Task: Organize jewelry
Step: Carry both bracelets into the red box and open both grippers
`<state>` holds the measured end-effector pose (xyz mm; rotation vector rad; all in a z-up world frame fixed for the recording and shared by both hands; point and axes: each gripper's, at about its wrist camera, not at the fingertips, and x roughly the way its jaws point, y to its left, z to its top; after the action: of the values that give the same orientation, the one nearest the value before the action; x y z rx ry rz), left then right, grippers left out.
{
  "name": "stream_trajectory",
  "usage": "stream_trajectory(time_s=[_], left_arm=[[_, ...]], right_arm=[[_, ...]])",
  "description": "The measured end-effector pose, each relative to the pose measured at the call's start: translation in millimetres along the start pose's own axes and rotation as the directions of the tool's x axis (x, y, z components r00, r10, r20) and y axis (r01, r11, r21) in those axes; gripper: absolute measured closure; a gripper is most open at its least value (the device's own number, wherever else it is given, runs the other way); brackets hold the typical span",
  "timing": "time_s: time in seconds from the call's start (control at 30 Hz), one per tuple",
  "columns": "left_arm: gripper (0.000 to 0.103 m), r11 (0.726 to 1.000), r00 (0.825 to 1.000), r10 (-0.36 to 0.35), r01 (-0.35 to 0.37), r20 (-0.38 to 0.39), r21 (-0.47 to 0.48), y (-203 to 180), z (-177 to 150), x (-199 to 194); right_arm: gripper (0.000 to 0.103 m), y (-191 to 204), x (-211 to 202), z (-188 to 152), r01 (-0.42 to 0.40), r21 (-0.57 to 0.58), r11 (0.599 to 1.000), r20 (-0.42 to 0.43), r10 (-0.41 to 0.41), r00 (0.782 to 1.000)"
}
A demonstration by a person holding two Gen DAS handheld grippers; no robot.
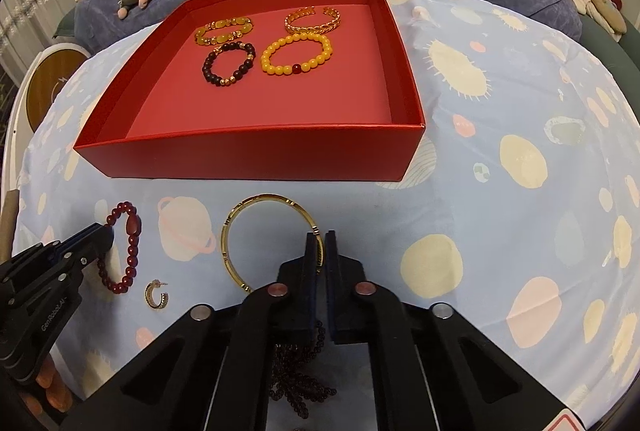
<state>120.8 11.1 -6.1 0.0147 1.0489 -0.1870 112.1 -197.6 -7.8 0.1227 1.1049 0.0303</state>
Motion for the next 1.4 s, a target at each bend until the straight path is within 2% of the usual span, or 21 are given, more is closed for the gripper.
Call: stream_trajectory(time_s=[0.2,0.6,0.8,1.0,1.23,1.4], left_arm=[[0.095,0.999,1.0,-0.024,0.024,-0.005,-0.025,0,1,-12],[0.096,0.996,0.996,-0.083,0.084,0.035,-0.029,-11,11,-56],[0.096,0.991,0.989,-0.129,0.131,0.069,-0.018,-19,30,-83],[0.096,0.982,0.974,-0.189,0.19,0.127,0.003,-30,65,-104],[0.096,0.959,0.947,-0.279,0.284,0.161,-0.013,-44,116,-91],[0.096,0.939,0.937,-0.329,0.338,0.12,-0.061,-45,136,-53]], right_arm=[[0.1,-6,-18,-3,-0.025,0.03,0.999,0.024,0.024,0.999],[0.1,-14,-63,-7,-0.057,0.052,0.997,0.089,0.052,0.995],[0.1,-15,-84,3,-0.074,0.055,0.996,0.128,0.067,0.989],[0.1,-11,-90,31,-0.086,0.036,0.996,0.16,0.079,0.984],[0.1,-6,-67,74,-0.089,0.023,0.996,0.163,0.084,0.983],[0.1,0,-35,93,-0.078,0.018,0.997,0.126,0.076,0.989]])
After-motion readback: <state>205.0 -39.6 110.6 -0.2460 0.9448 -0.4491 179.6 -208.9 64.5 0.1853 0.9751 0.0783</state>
